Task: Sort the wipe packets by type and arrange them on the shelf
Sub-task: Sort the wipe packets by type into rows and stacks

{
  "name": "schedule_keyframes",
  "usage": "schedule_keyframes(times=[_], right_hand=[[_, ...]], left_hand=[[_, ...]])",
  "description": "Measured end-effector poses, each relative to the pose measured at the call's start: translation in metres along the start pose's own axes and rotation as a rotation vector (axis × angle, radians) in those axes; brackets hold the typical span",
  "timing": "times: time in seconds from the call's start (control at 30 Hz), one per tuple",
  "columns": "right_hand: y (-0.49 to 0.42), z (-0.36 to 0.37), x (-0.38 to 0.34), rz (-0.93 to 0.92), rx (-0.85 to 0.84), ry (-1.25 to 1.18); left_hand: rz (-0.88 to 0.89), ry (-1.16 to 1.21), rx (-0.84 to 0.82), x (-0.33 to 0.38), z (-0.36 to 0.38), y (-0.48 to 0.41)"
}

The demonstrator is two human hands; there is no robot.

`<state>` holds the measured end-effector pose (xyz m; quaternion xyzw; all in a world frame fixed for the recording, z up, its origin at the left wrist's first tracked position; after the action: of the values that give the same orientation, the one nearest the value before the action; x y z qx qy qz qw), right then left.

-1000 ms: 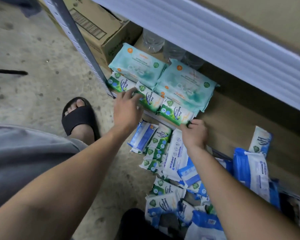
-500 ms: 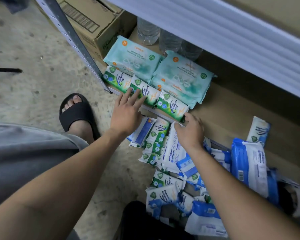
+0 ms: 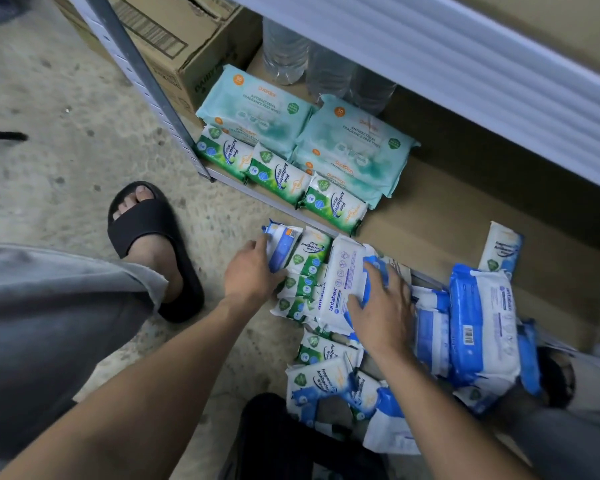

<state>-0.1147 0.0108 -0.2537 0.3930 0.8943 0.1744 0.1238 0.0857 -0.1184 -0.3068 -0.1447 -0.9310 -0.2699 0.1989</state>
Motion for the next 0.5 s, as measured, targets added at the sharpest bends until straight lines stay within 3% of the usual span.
schedule_keyframes(times=[0.27, 0.5], right_hand=[[-0.003, 0.009, 0.022, -0.146, -0.226, 0.098], [-0.002, -0.006, 0.038, -0.159, -0.196, -0.021]], left_hand=[[-0.206, 0.299, 0.061, -0.023, -0.013, 0.001], [-0.083, 0.419, 0.170, 0.014, -0.013, 0.032]])
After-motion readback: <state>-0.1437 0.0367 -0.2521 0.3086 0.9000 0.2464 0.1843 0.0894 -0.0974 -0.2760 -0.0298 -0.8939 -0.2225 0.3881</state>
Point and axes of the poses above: each hand's wrist, its own y-axis away from the middle knuckle, its own z-axis out of the palm, x = y × z, the point moved 4 cm from there along -y, towards the middle knuckle, and after that the axes turned 10 degrees about z, right-handed, at the moved point
